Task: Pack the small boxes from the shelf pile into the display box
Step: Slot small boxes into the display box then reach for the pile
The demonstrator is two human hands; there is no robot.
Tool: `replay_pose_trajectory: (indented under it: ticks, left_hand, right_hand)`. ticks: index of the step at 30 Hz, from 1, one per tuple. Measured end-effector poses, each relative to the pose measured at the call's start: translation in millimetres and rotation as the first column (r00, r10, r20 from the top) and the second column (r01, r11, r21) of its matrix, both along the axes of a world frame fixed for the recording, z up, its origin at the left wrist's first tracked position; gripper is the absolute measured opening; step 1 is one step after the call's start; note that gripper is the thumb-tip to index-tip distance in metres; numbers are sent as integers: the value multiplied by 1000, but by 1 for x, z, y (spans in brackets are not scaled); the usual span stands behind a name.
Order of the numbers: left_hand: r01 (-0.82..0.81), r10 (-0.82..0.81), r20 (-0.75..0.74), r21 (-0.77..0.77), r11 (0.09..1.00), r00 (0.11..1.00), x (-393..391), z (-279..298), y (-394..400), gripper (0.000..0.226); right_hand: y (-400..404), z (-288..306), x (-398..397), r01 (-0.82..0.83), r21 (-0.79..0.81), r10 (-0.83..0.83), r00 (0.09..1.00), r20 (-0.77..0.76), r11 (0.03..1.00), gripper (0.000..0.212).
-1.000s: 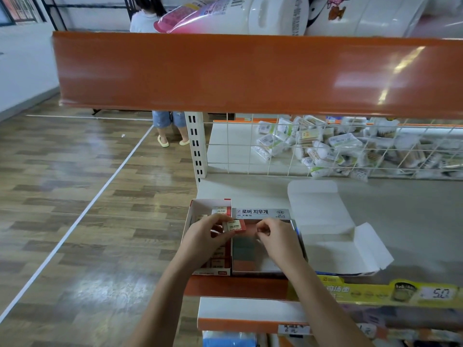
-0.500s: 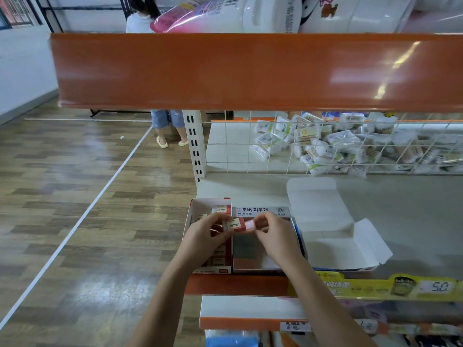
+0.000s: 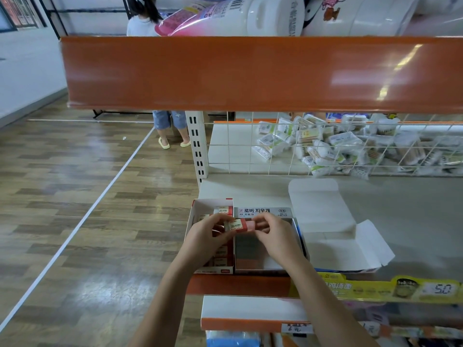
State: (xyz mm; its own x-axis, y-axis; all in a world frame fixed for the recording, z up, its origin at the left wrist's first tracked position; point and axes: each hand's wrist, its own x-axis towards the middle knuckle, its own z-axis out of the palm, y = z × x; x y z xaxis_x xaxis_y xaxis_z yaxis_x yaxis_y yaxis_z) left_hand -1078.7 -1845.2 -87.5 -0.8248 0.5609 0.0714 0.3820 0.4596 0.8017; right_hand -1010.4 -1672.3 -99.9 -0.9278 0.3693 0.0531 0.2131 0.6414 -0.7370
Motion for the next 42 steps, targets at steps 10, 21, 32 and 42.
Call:
replay_pose_trajectory:
  ticks: [10, 21, 32, 42]
  left_hand:
    - [-6, 6, 1, 42, 999, 1000, 1, 1, 0, 24]
    - [5, -5, -14, 32, 999, 1000, 0, -2, 0, 25]
    - [8, -8, -11, 31, 999, 1000, 1, 1, 1, 25]
    - [-100, 17, -347, -225, 969, 938, -36, 31, -27, 33]
  right_hand:
    - [-3, -6, 0, 1, 115, 0, 1000, -12, 993, 27]
    - [-5, -6, -3, 9, 213, -10, 1000, 5, 977, 18]
    - [-4, -3, 0, -43, 272, 39, 999, 22, 961, 20]
    - [-7, 24, -25, -47, 348, 78, 994, -75, 936, 23]
